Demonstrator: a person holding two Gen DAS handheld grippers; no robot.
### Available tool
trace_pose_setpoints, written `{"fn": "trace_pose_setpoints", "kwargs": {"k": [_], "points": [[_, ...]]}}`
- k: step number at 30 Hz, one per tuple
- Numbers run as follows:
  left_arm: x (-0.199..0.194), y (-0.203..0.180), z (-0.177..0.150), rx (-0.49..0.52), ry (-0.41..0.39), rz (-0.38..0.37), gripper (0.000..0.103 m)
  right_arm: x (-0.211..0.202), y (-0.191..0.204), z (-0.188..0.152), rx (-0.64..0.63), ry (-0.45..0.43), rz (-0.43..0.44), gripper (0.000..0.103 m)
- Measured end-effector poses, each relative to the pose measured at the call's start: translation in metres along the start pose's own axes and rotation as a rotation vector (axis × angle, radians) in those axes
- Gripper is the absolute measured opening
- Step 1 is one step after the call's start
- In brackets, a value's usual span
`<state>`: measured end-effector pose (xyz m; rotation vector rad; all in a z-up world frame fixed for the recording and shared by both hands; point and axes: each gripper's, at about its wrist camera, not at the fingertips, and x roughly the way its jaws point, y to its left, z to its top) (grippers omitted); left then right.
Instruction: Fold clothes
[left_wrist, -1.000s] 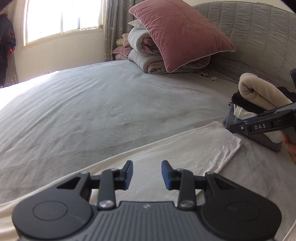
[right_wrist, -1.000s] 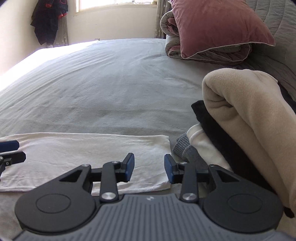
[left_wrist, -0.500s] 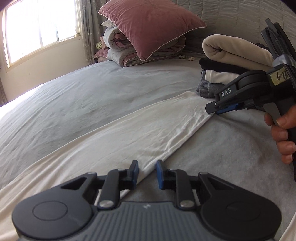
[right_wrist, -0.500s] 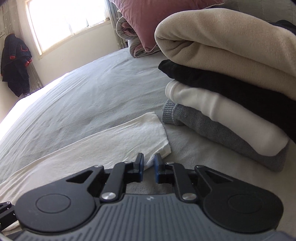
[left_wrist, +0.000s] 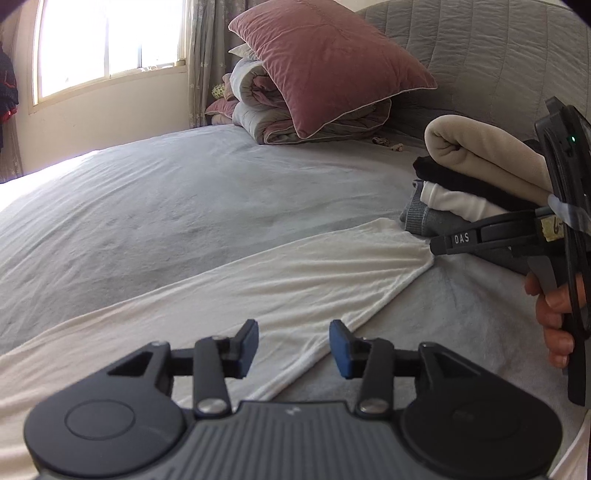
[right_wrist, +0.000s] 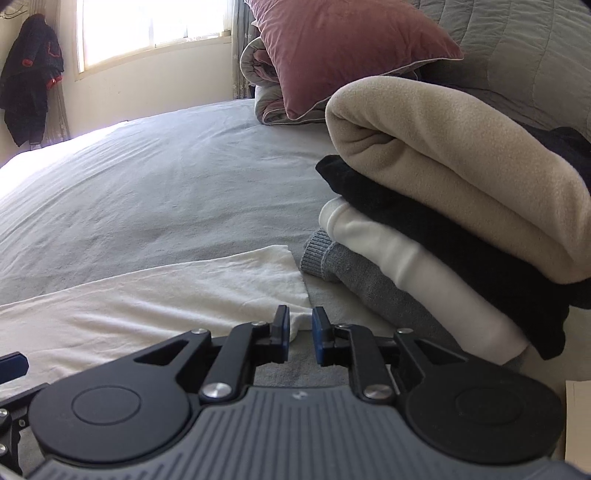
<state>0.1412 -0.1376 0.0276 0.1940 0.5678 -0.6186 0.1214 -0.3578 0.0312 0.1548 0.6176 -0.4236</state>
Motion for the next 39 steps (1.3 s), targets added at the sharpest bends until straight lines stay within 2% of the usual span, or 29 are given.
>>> {"fn": "trace_pose_setpoints", "kwargs": {"k": [1,2,3,7,14,25,34,39], "points": [[-0.006,0.007,0.001,0.000,-0.002,0.014,0.045,-0.003,0.002,0.001,-0.010,-0.008,0.004,0.033],[-0.012,0.016,0.001,-0.001,-0.002,0.033,0.045,-0.006,0.005,0.001,-0.022,-0.016,0.009,0.044],[-0.017,0.025,0.001,-0.001,-0.001,0.053,0.047,-0.009,0.008,0.001,-0.034,-0.025,0.014,0.046],[-0.034,0.067,-0.003,-0.020,0.034,0.165,0.049,-0.014,0.029,0.000,-0.090,-0.009,0.039,0.046],[-0.060,0.154,-0.017,-0.124,0.110,0.353,0.050,-0.020,0.081,-0.003,-0.153,0.015,0.120,0.046],[-0.105,0.276,-0.058,-0.225,0.170,0.572,0.050,-0.015,0.202,-0.010,-0.315,0.079,0.318,0.046],[-0.134,0.342,-0.082,-0.290,0.163,0.665,0.050,-0.007,0.291,-0.003,-0.400,0.126,0.455,0.046],[-0.133,0.362,-0.091,-0.313,0.180,0.618,0.049,-0.002,0.329,0.002,-0.467,0.128,0.469,0.046]]}}
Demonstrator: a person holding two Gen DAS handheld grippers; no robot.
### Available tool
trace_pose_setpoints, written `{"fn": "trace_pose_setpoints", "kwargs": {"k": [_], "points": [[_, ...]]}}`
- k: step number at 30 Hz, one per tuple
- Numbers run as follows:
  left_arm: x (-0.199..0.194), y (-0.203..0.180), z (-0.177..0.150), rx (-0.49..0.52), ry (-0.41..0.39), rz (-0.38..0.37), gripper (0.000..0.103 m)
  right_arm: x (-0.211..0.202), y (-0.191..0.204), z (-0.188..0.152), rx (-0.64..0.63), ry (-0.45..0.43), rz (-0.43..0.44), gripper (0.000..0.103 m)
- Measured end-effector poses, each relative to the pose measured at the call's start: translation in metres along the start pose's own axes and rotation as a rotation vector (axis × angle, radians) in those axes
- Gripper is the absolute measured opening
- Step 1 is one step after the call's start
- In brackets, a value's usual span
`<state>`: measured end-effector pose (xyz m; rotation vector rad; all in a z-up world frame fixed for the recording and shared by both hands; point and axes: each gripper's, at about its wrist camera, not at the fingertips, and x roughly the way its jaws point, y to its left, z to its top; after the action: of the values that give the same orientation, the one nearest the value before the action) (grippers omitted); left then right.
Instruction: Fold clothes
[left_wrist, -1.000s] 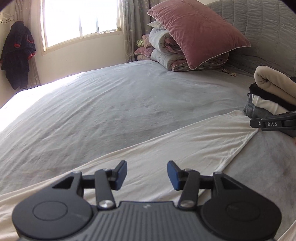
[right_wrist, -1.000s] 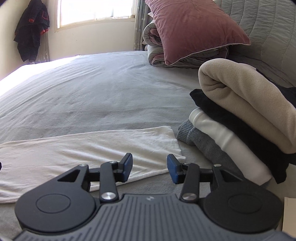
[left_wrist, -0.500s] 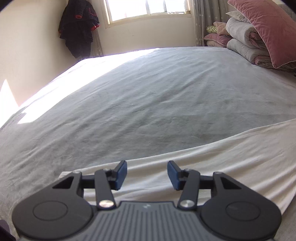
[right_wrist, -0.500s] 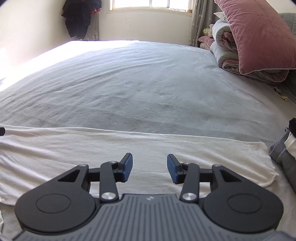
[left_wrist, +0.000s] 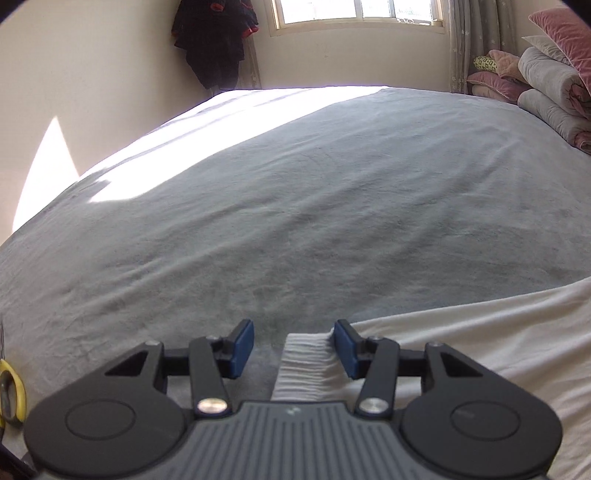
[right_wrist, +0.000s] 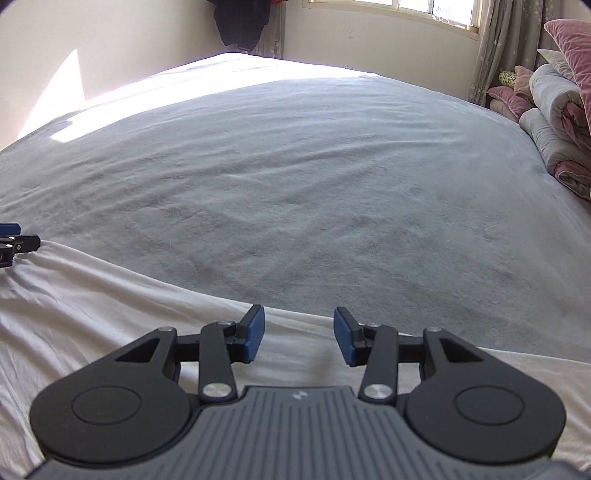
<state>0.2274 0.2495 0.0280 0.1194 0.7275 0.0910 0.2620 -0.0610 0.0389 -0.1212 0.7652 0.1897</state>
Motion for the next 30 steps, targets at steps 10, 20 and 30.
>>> {"fn": "trace_pose_setpoints", "kwargs": {"k": [10,20,30], "points": [[0.006,-0.014,-0.008,0.098,-0.057,-0.029,0.022,0.019,0.018,0.000,-0.137,0.034,0.021,0.020],[-0.013,-0.009,-0.018,0.004,-0.277,0.109,0.021,-0.001,0.040,-0.012,-0.203,-0.233,-0.144,0.000],[0.005,-0.023,-0.012,0.068,-0.119,0.166,0.034,0.022,0.043,-0.008,-0.204,-0.091,-0.149,0.009]]}}
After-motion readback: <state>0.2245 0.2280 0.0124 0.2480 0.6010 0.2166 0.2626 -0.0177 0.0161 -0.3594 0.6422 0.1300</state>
